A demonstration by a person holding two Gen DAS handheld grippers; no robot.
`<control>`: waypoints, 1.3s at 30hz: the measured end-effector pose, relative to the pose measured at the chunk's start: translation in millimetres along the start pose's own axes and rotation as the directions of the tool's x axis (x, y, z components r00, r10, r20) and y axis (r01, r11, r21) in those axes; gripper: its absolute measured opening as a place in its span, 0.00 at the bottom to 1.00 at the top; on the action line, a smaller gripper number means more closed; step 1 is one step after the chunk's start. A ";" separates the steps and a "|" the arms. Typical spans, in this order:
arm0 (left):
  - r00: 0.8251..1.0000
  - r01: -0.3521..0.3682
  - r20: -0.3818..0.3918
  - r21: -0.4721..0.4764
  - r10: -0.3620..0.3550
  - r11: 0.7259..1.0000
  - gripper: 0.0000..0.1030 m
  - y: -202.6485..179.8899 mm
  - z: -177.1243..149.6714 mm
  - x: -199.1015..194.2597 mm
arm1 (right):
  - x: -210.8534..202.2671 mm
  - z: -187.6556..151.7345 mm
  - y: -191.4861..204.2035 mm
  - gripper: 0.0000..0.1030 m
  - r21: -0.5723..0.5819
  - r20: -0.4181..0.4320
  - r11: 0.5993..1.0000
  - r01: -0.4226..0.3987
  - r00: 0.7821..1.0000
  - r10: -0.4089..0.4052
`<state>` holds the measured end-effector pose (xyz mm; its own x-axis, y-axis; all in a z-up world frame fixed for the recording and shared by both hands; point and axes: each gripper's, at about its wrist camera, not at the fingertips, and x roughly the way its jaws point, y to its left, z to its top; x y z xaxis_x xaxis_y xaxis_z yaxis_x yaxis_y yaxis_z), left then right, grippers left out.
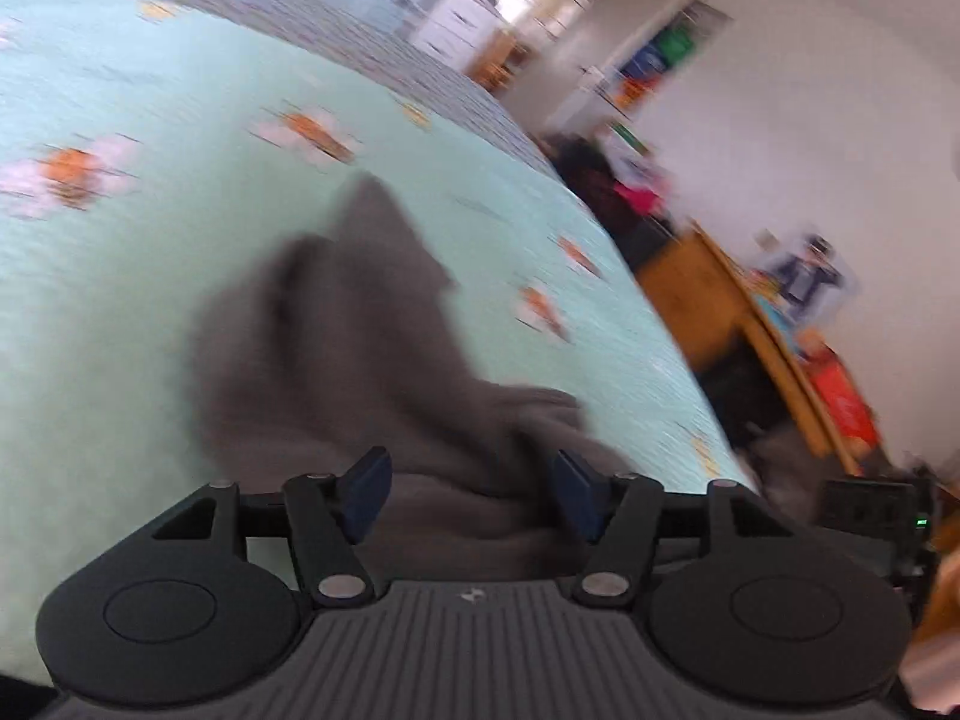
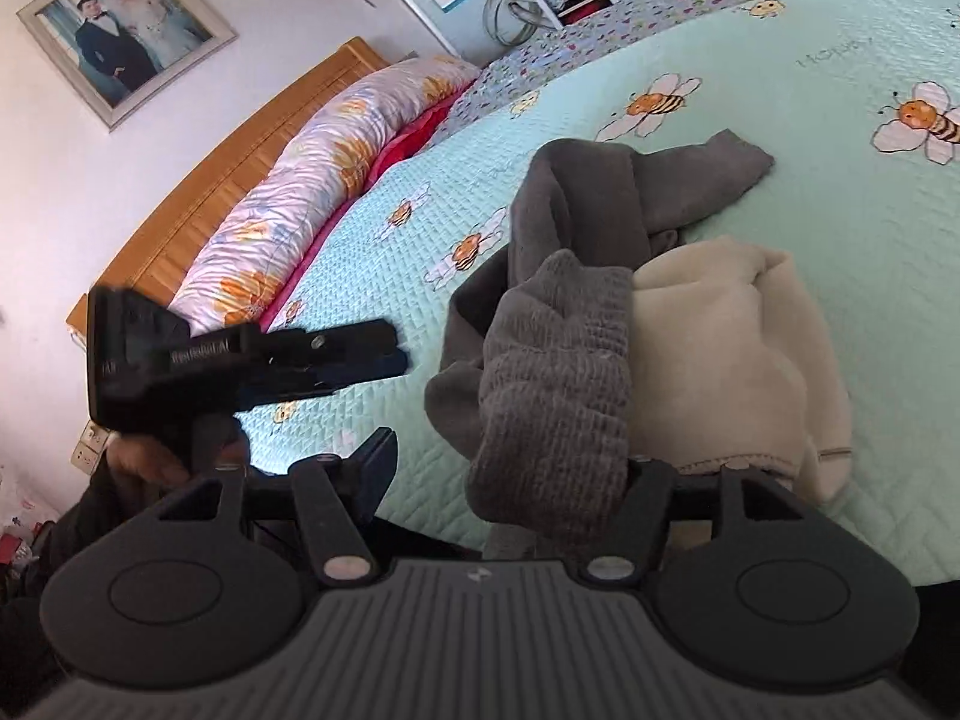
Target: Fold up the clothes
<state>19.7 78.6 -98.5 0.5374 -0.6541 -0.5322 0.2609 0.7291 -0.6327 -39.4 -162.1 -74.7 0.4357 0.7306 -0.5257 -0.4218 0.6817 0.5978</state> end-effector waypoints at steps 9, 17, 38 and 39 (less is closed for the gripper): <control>0.980 0.060 -0.180 -0.132 -0.084 0.989 0.17 -27.9 -4.1 91.0 | -1.9 -15.0 21.9 0.63 -0.140 -0.013 0.987 0.075 0.997 -0.078; 0.999 0.005 0.035 -0.200 0.002 0.980 0.10 24.6 -5.5 -13.6 | -68.1 -6.0 -14.9 0.72 -0.013 0.187 0.998 0.056 0.981 -0.053; 0.934 -0.212 0.161 -0.468 0.319 0.858 0.20 122.1 -53.7 -140.0 | 138.8 2.7 70.8 0.72 -0.070 -0.174 0.994 -0.084 0.982 0.071; 0.931 -0.211 0.166 -0.477 0.324 0.853 0.20 124.6 -55.4 -142.5 | 141.9 4.5 73.9 0.72 -0.068 -0.182 0.994 -0.083 0.981 0.069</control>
<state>-68.8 251.5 -132.6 0.7185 -0.3397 -0.6070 -0.2737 0.6642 -0.6956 -5.1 -8.3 -102.4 0.2534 0.7708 -0.5845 -0.5096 0.6200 0.5966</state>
